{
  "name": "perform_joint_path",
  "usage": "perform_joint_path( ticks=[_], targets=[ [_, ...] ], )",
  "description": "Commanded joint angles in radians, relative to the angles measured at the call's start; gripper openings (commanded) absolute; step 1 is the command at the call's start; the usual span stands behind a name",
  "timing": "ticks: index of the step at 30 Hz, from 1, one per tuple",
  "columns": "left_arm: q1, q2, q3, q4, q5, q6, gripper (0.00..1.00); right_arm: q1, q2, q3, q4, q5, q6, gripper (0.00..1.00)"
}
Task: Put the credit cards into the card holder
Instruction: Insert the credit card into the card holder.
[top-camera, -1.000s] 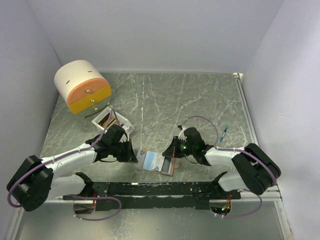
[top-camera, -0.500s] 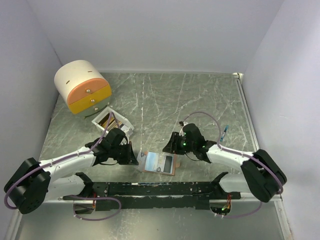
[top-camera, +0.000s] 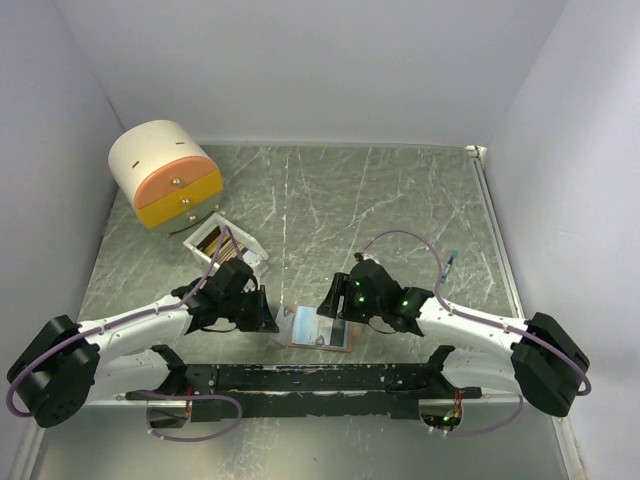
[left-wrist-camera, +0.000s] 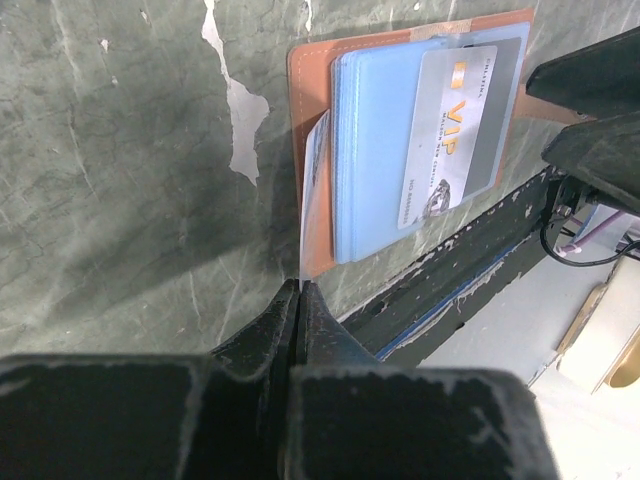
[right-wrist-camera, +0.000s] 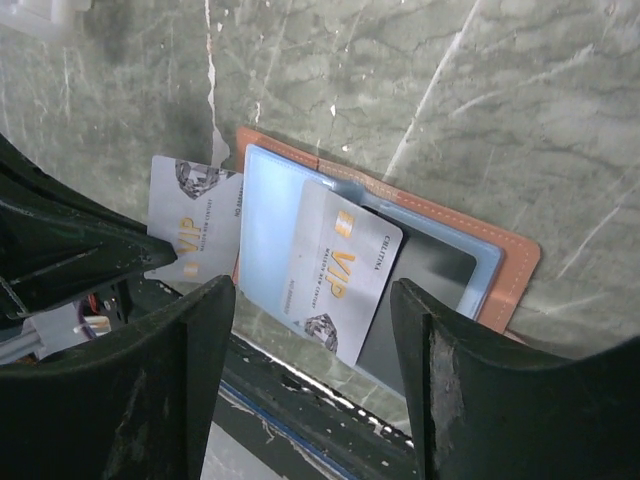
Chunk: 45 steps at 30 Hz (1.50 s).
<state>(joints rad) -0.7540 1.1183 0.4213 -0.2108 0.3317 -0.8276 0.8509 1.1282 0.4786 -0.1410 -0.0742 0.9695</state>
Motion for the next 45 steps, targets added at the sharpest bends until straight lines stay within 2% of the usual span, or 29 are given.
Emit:
perform_joint_path(
  ticks=[1, 9, 22, 31, 39, 45],
  targets=[
    [-0.011, -0.008, -0.017, -0.005, -0.016, -0.001, 0.07, 0.052, -0.008, -0.021, 0.013, 0.099, 0.114, 0.65],
    [-0.018, -0.024, -0.029, 0.014, -0.007, -0.009, 0.07, 0.142, 0.076, -0.033, 0.087, 0.144, 0.184, 0.67],
    [-0.033, -0.037, -0.046, 0.033, -0.011, -0.03, 0.07, 0.191, 0.141, -0.049, 0.238, 0.12, 0.207, 0.63],
    [-0.047, -0.046, -0.051, 0.033, -0.019, -0.045, 0.07, 0.199, 0.187, -0.036, 0.266, 0.104, 0.184, 0.62],
    [-0.051, -0.124, -0.02, -0.027, -0.09, -0.074, 0.07, 0.218, 0.189, 0.115, -0.061, 0.222, 0.119, 0.61],
    [-0.051, -0.22, 0.039, -0.163, -0.259, -0.083, 0.07, 0.297, 0.224, 0.211, -0.203, 0.321, 0.186, 0.63]
  ],
)
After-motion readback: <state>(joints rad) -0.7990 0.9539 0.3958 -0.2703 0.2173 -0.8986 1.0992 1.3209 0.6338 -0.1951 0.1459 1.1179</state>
